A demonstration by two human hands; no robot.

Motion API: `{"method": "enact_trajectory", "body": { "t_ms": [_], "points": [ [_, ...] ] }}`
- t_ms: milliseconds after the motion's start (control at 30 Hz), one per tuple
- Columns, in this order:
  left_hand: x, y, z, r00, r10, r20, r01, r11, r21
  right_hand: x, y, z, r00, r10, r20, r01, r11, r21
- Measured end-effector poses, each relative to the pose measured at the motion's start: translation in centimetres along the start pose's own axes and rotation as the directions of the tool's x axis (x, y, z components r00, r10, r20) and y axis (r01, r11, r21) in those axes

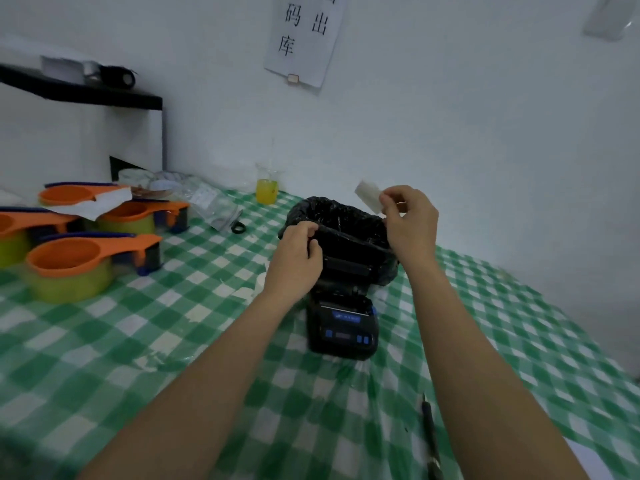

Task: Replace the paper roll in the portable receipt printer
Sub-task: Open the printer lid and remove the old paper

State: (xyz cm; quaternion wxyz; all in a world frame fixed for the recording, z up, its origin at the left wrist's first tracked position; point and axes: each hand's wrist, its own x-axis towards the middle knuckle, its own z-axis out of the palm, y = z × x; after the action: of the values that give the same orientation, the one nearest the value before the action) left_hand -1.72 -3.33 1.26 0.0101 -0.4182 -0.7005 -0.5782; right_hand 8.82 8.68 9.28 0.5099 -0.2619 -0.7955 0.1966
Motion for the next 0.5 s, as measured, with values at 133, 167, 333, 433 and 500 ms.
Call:
{"method": "enact_trajectory", "body": {
  "t_ms": [133,167,333,433,500],
  "points": [
    [1.8,-0.2,-0.9,1.0,0.0,0.029,-0.002,0.995,0.099,2.2,0.9,2.6,0.993,0.066,0.099,-0.05,0.987,-0.153],
    [2.2,-0.4,-1.1,0.999,-0.013,0.034,0.008,0.992,0.128,2.5,1.5,3.2,0.979,0.109,0.173,-0.068,0.972,-0.224],
    [2.1,-2.1,-2.1,0.994,-0.058,0.093,0.034,0.97,0.239,1.2,1.9,3.8,0.872,0.173,0.457,-0.03,0.952,-0.304],
    [1.0,-3.5,-3.1,0.977,-0.101,0.19,0.031,0.94,0.34,-1.8,0.7,3.3,0.917,-0.006,0.398,0.07,0.987,-0.147],
    [0.3,-4.4,-3.6,0.94,-0.19,0.283,0.055,0.904,0.424,-4.0,0.4,2.8,0.896,-0.093,0.433,0.163,0.978,-0.127]
  ]
}}
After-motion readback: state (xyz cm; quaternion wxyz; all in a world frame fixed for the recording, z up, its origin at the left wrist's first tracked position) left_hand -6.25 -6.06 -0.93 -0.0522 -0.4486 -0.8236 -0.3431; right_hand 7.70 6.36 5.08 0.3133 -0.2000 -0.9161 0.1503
